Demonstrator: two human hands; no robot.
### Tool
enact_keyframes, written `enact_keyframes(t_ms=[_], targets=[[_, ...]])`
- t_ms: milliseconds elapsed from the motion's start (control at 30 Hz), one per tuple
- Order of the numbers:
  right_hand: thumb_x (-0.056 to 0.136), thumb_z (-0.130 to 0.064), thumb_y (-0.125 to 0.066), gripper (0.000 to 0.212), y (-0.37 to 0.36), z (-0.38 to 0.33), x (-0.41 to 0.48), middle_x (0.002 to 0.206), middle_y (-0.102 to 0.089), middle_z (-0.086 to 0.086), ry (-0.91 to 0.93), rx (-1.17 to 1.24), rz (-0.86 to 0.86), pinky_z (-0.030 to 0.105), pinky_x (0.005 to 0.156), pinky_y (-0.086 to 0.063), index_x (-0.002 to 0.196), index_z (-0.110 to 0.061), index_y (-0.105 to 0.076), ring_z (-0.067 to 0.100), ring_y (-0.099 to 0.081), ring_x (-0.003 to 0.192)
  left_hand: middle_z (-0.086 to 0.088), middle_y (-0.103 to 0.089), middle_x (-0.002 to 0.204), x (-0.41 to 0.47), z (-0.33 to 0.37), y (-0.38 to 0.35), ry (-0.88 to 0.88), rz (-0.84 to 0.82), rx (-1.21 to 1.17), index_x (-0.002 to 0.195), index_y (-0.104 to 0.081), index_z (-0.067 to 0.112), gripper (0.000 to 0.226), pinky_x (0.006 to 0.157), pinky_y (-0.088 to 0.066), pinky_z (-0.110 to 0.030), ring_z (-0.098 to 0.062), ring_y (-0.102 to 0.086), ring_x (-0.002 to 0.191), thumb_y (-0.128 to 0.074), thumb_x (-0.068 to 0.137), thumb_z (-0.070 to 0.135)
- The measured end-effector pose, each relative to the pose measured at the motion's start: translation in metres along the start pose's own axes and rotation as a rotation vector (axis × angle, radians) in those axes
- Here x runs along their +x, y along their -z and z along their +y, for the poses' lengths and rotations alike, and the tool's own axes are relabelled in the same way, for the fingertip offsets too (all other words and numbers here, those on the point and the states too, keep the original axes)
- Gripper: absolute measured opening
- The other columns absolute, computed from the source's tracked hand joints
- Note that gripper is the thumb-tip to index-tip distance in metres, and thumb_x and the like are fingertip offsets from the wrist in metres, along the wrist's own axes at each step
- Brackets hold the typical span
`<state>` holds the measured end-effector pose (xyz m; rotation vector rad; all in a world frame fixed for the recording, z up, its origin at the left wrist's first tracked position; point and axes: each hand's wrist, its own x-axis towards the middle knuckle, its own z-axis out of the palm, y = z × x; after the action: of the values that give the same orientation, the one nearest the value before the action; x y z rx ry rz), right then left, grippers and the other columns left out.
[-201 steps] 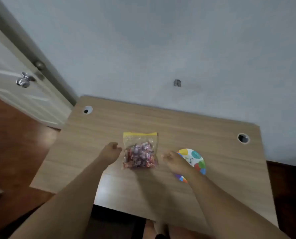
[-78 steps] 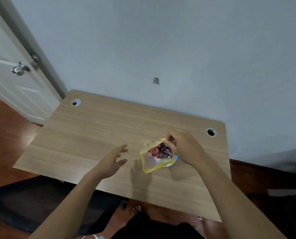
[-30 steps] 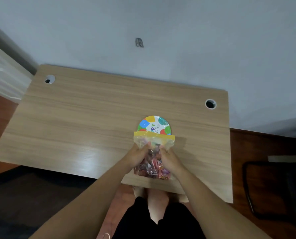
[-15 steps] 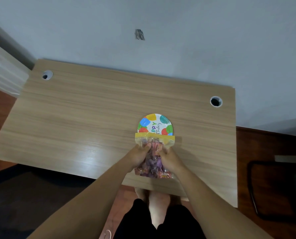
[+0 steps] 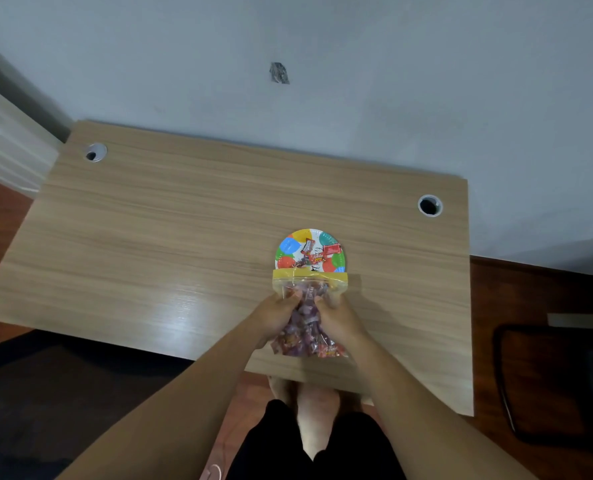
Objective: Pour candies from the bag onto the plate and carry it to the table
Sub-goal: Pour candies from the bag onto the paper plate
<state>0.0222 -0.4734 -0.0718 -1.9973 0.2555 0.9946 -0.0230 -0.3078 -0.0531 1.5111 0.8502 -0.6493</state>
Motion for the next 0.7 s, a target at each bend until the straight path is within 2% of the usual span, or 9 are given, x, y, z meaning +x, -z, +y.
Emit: enact_keyframes(t_ms=[100, 167, 233, 367, 433, 500, 567, 600, 700], targets=[[0.105, -0.043, -0.049, 0.034, 0.003, -0.003, -0.007, 0.084, -0.063, -0.011, 0.027, -0.016, 0.004, 0.027, 0.067, -0.041, 0.119, -0.021, -0.071, 0.012, -0.056, 0.076, -0.016, -0.085, 0.105, 0.0, -0.001, 0.0, 0.002, 0.004, 0.003, 0.113, -0.08, 0.011, 0.047, 0.083, -0.064, -0.038, -0.029, -0.08, 0.087, -0.057, 0.106, 0.052], [0.11, -0.036, -0.048, 0.03, 0.005, -0.006, -0.012, 0.083, -0.065, -0.012, 0.055, -0.011, 0.004, 0.027, 0.068, -0.042, 0.117, -0.02, -0.073, 0.013, -0.061, 0.079, -0.016, -0.085, 0.107, 0.0, -0.002, 0.001, 0.006, 0.012, -0.001, 0.112, -0.081, 0.013, 0.051, 0.098, -0.064, -0.049, -0.037, -0.081, 0.103, -0.059, 0.102, 0.058], [0.112, -0.032, -0.049, 0.028, 0.008, -0.007, -0.016, 0.082, -0.069, -0.009, 0.061, 0.008, 0.005, 0.028, 0.071, -0.045, 0.108, -0.019, -0.073, 0.012, -0.064, 0.077, -0.012, -0.085, 0.107, 0.001, -0.004, 0.002, 0.016, 0.012, -0.005, 0.111, -0.082, 0.016, 0.052, 0.103, -0.061, -0.052, -0.035, -0.081, 0.105, -0.062, 0.099, 0.062], [0.113, -0.037, -0.047, 0.037, 0.009, -0.005, -0.016, 0.085, -0.074, 0.007, 0.058, -0.02, -0.016, 0.034, 0.073, -0.051, 0.111, -0.013, -0.075, 0.017, -0.066, 0.074, -0.009, -0.085, 0.095, -0.001, -0.001, 0.002, 0.025, 0.041, 0.044, 0.092, -0.085, 0.017, 0.052, 0.101, -0.061, -0.048, -0.029, -0.078, 0.09, -0.062, 0.099, 0.064], [0.112, -0.038, -0.049, 0.033, 0.007, -0.003, -0.014, 0.097, -0.075, 0.007, 0.037, 0.011, -0.016, 0.029, 0.07, -0.048, 0.121, -0.017, -0.074, 0.015, -0.068, 0.081, -0.014, -0.085, 0.102, -0.004, 0.002, 0.002, 0.011, 0.049, 0.061, 0.095, -0.086, 0.016, 0.053, 0.098, -0.06, -0.044, -0.033, -0.078, 0.098, -0.06, 0.101, 0.062], [0.111, -0.039, -0.052, 0.035, 0.005, -0.002, -0.013, 0.11, -0.077, 0.004, 0.048, 0.034, -0.006, 0.03, 0.08, -0.049, 0.127, -0.017, -0.074, 0.021, -0.073, 0.099, -0.01, -0.084, 0.1, -0.005, 0.005, 0.002, 0.002, 0.045, 0.063, 0.108, -0.085, 0.016, 0.046, 0.079, -0.059, -0.031, -0.024, -0.076, 0.089, -0.059, 0.105, 0.054], [0.111, -0.038, -0.054, 0.035, 0.005, -0.002, -0.014, 0.121, -0.079, 0.011, 0.07, 0.061, 0.009, 0.035, 0.094, -0.053, 0.129, -0.018, -0.076, 0.03, -0.073, 0.117, -0.001, -0.077, 0.084, -0.004, 0.005, 0.003, -0.012, 0.044, 0.06, 0.103, -0.081, 0.015, 0.042, 0.057, -0.049, -0.02, -0.012, -0.067, 0.071, -0.059, 0.106, 0.05], [0.111, -0.037, -0.053, 0.035, 0.005, -0.002, -0.015, 0.124, -0.079, 0.015, 0.075, 0.07, 0.009, 0.037, 0.097, -0.054, 0.129, -0.017, -0.075, 0.032, -0.073, 0.121, 0.0, -0.075, 0.081, -0.005, 0.006, 0.003, -0.012, 0.041, 0.06, 0.099, -0.08, 0.014, 0.041, 0.055, -0.049, -0.019, -0.012, -0.066, 0.069, -0.06, 0.106, 0.05], [0.112, -0.03, -0.051, 0.033, 0.006, 0.0, -0.014, 0.125, -0.076, 0.01, 0.06, 0.049, -0.005, 0.032, 0.093, -0.048, 0.131, -0.016, -0.074, 0.03, -0.07, 0.123, -0.011, -0.084, 0.102, -0.006, 0.004, 0.003, 0.004, 0.019, 0.029, 0.105, -0.083, 0.009, 0.048, 0.081, -0.061, -0.031, -0.027, -0.079, 0.093, -0.062, 0.104, 0.053]])
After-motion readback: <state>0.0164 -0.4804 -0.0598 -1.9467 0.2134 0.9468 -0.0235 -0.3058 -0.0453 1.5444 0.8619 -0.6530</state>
